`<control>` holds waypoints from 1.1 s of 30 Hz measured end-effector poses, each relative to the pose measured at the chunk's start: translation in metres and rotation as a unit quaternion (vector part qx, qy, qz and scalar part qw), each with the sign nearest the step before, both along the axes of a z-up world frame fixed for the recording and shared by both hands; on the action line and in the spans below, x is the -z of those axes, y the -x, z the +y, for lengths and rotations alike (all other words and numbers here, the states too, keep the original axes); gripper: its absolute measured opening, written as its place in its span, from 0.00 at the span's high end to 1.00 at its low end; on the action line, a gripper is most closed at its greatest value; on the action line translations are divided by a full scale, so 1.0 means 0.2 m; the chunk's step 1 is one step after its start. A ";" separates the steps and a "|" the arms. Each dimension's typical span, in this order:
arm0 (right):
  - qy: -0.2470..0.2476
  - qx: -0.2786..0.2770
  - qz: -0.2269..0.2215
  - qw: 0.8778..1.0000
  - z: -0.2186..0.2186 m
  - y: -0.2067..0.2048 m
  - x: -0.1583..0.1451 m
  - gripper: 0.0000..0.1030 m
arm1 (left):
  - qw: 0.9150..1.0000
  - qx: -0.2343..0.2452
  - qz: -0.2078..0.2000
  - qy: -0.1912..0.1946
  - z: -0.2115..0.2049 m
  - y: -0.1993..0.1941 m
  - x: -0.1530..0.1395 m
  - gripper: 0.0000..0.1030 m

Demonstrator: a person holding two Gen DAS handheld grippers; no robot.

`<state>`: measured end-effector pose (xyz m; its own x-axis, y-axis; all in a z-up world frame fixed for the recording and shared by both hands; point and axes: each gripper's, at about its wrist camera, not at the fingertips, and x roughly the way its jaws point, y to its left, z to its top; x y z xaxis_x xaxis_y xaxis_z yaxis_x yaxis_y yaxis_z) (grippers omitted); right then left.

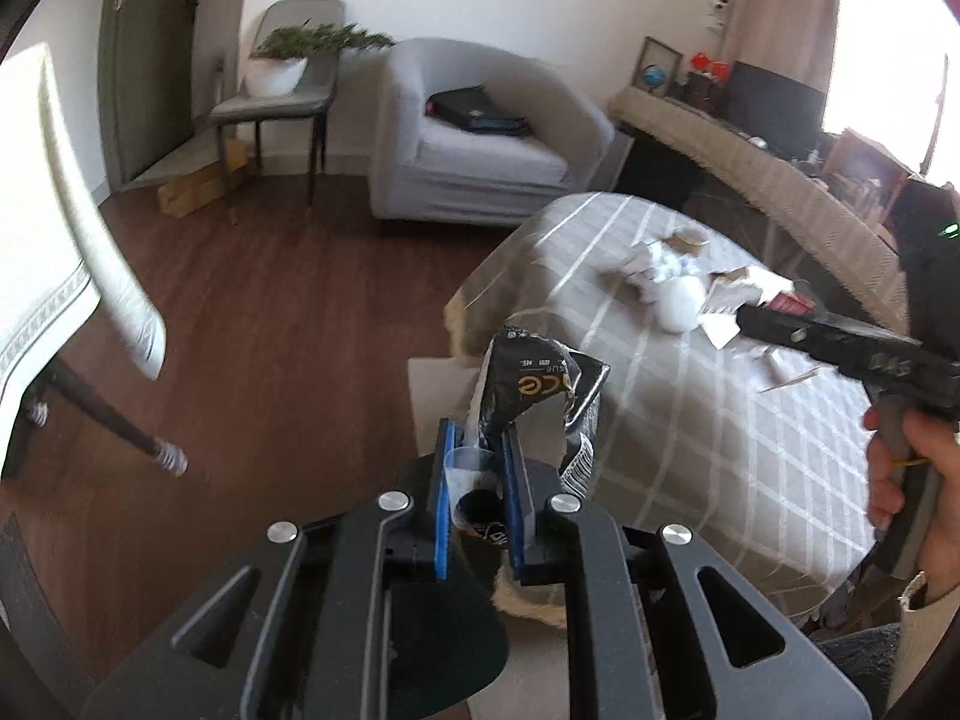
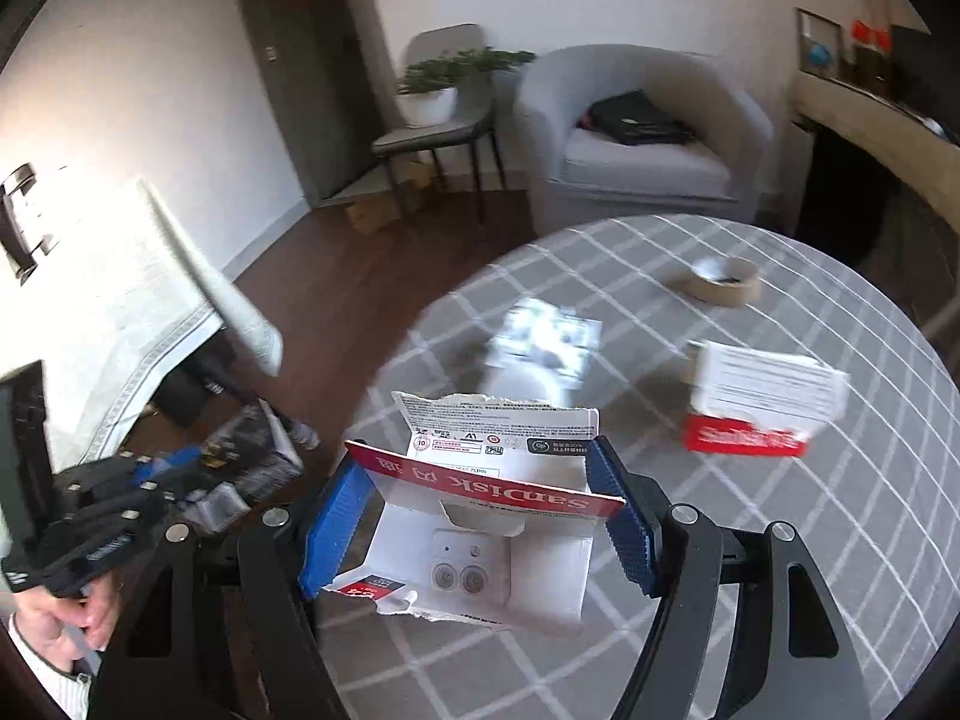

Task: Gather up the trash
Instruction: 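Carry the snack bag and SanDisk box over the green bin and open both grippers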

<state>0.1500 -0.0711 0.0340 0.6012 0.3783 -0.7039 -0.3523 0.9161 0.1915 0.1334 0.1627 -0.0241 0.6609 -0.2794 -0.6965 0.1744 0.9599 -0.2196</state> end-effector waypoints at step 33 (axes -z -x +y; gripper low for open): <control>0.041 -0.156 0.058 0.985 0.93 0.08 0.25 0.29 | 0.984 -0.043 0.169 -0.045 0.43 0.16 0.56 0.56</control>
